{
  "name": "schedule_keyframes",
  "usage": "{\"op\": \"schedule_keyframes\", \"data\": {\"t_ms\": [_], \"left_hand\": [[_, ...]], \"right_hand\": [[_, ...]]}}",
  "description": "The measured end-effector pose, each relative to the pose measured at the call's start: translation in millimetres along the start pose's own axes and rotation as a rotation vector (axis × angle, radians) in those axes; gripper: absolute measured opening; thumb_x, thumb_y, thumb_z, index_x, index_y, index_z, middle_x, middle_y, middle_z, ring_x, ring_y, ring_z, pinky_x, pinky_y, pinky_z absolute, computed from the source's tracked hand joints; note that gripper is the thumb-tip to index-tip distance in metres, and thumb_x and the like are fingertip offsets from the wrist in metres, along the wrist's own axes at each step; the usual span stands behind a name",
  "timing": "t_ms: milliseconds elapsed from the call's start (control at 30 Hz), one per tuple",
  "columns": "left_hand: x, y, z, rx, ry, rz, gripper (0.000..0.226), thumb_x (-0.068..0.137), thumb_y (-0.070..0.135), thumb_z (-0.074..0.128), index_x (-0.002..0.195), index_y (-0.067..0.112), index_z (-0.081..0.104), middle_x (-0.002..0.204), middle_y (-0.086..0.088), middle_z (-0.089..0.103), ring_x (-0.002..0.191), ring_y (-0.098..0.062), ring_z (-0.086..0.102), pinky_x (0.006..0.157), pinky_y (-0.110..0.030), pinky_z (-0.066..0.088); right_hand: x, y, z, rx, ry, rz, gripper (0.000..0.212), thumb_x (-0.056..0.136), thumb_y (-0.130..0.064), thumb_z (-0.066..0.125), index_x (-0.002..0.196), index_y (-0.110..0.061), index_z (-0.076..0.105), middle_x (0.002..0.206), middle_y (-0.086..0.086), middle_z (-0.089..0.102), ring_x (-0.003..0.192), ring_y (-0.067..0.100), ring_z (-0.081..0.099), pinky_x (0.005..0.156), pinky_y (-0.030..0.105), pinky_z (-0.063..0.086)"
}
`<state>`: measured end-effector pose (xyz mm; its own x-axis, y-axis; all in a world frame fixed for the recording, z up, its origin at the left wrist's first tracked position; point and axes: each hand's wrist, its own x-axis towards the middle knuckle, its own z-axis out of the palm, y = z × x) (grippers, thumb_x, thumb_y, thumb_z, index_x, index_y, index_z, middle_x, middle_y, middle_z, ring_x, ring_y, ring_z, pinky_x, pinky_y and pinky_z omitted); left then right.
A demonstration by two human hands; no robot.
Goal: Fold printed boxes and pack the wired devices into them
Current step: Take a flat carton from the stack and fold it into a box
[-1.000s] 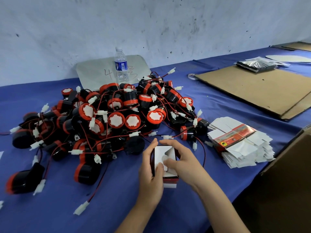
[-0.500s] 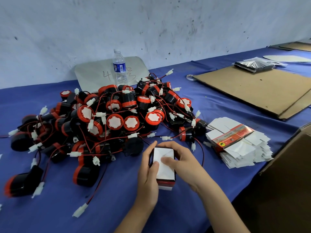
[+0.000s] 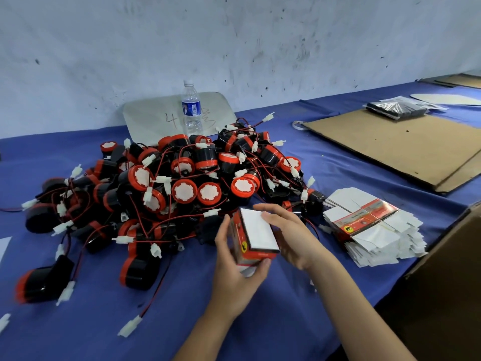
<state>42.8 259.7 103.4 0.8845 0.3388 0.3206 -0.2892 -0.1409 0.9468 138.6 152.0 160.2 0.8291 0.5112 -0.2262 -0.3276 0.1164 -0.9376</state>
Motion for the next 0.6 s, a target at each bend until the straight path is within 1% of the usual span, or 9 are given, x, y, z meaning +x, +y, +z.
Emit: {"op": "schedule_keyframes", "data": {"t_ms": [100,167,233,300,367,400,433,500,600], "left_hand": [[1.7,-0.3,-6.0,0.053,0.069,0.051,0.089,0.072,0.036,0.069,0.147,0.029,0.023,0.153,0.012,0.031,0.137,-0.008,0.038,0.104,-0.037,0.046],[3.2,2.9,-8.6,0.066,0.124,0.113,0.081,0.073,0.036,0.061,0.143,0.044,0.022,0.157,0.006,0.022,0.142,-0.009,0.029,0.109,-0.038,0.041],[3.6,5.6,-9.3,0.059,0.181,0.167,0.077,0.074,0.033,0.061,0.140,0.053,0.025,0.158,-0.002,0.022,0.143,-0.012,0.029,0.109,-0.037,0.040],[2.3,6.5,-10.0,0.153,0.247,0.235,0.066,0.075,0.033,0.061,0.136,0.036,0.037,0.155,-0.001,0.028,0.140,-0.014,0.033,0.105,-0.043,0.043],[0.7,6.8,-9.4,0.233,0.273,0.333,0.043,0.076,0.033,0.060,0.118,0.026,0.049,0.147,0.002,0.039,0.135,-0.017,0.041,0.099,-0.047,0.046],[-0.3,7.3,-8.5,0.256,0.266,0.389,0.033,0.079,0.035,0.059,0.109,0.025,0.052,0.143,0.001,0.044,0.131,-0.020,0.045,0.097,-0.044,0.047],[-2.0,9.0,-7.5,0.266,0.251,0.430,0.026,0.084,0.040,0.056,0.104,0.023,0.053,0.139,-0.001,0.047,0.129,-0.021,0.047,0.096,-0.038,0.047],[-3.3,11.2,-7.4,0.266,0.246,0.465,0.029,0.091,0.050,0.050,0.099,0.022,0.056,0.137,-0.003,0.049,0.130,-0.019,0.047,0.096,-0.027,0.046],[-1.8,11.9,-11.0,0.244,0.303,0.442,0.021,0.088,0.042,0.051,0.094,0.023,0.058,0.134,-0.009,0.050,0.127,-0.017,0.049,0.097,-0.027,0.044]], "right_hand": [[11.8,0.4,-0.5,0.011,-0.005,0.102,0.022,0.099,-0.017,0.046,0.102,-0.013,0.067,0.089,0.007,0.072,0.075,0.017,0.069,0.058,0.029,0.055],[15.5,2.4,-1.9,0.054,-0.011,0.153,0.024,0.099,-0.017,0.045,0.098,-0.007,0.067,0.083,0.010,0.073,0.072,0.019,0.071,0.055,0.030,0.056],[17.0,5.1,-2.8,0.116,-0.030,0.186,0.025,0.099,-0.011,0.043,0.095,0.000,0.065,0.078,0.013,0.072,0.067,0.021,0.071,0.053,0.030,0.056],[16.3,9.1,1.4,0.163,-0.055,0.216,0.029,0.099,-0.008,0.039,0.089,0.001,0.064,0.071,0.013,0.070,0.060,0.020,0.070,0.051,0.028,0.056],[16.9,17.5,7.3,0.200,-0.058,0.256,0.040,0.102,-0.011,0.035,0.076,-0.002,0.065,0.062,0.010,0.066,0.052,0.017,0.065,0.049,0.022,0.053],[17.1,21.8,10.0,0.213,-0.056,0.290,0.042,0.103,-0.012,0.035,0.073,-0.004,0.064,0.058,0.009,0.063,0.050,0.016,0.061,0.049,0.020,0.050],[17.5,24.3,11.8,0.217,-0.045,0.329,0.039,0.103,-0.013,0.035,0.075,-0.004,0.061,0.058,0.009,0.061,0.052,0.017,0.057,0.052,0.023,0.048],[19.7,27.4,14.2,0.208,-0.014,0.402,0.029,0.102,-0.016,0.039,0.082,-0.003,0.056,0.066,0.014,0.058,0.061,0.021,0.052,0.059,0.027,0.044],[28.7,28.9,11.7,0.146,-0.070,0.375,0.029,0.098,-0.014,0.041,0.080,-0.004,0.062,0.062,0.012,0.068,0.064,0.024,0.064,0.060,0.032,0.054]]}}
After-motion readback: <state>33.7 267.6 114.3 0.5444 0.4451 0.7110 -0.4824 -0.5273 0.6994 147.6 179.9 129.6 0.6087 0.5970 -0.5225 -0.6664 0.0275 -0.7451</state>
